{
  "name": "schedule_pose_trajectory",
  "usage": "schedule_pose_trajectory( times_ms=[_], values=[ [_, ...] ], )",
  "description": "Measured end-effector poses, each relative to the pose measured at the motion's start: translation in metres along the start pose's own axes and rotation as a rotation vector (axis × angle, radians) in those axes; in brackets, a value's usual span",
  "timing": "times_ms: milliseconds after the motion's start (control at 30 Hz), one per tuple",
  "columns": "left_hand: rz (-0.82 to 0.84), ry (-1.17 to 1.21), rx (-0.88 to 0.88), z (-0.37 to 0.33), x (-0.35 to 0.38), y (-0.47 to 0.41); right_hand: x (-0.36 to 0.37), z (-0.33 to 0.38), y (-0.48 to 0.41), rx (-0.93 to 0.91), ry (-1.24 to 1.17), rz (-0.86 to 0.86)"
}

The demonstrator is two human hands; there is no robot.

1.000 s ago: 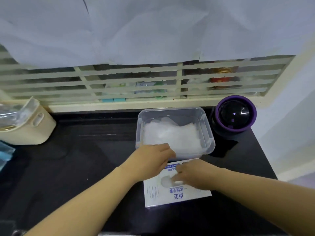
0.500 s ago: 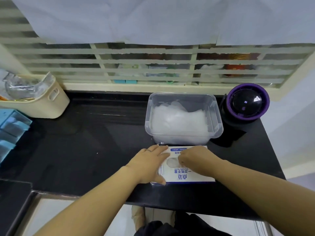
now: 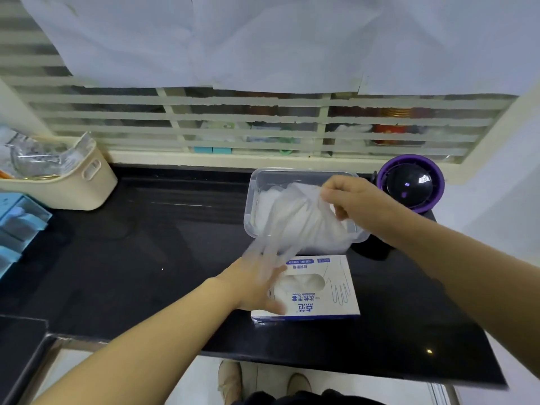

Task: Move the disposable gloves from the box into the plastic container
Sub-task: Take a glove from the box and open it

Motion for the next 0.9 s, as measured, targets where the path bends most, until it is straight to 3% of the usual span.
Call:
schedule_pose_trajectory(
  times_ms=[133,233,300,433,700,900],
  values=[
    [0.132,0.654,-0.007,-0.004,-0.029,0.012,-0.001,-0.011,0.006,0.304,-0.713,-0.008],
    [0.169,1.277,-0.015,-0.008,-0.047,0.018,0.006,-0.018,0.013,0.388,-0.835,0.008],
    [0.133,1.542,-0.041,-0.016,-0.056,0.016,0.014,-0.023,0.016,0.436,-0.821,-0.024],
    [0.043,1.708,-0.051,-0.031,-0.074,0.009,0.028,-0.027,0.02,0.496,-0.902,-0.027],
    [0.269,2.142,0.127,-0.01,-0.103,0.002,0.02,-0.038,0.015,0.403,-0.889,0.027],
    [0.195,1.979,-0.117,-0.007,-0.116,-0.01,0.02,-0.04,0.006,0.371,-0.847,0.118]
  ],
)
Point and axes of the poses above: each hand's wrist, its own y-axis away from the middle knuckle, its own x-axis out of the palm, z = x × y, the point moved 2 cm from there along -y, towards the middle knuckle, and after that the axes turned 10 degrees about -x, right-handed, at the moved point
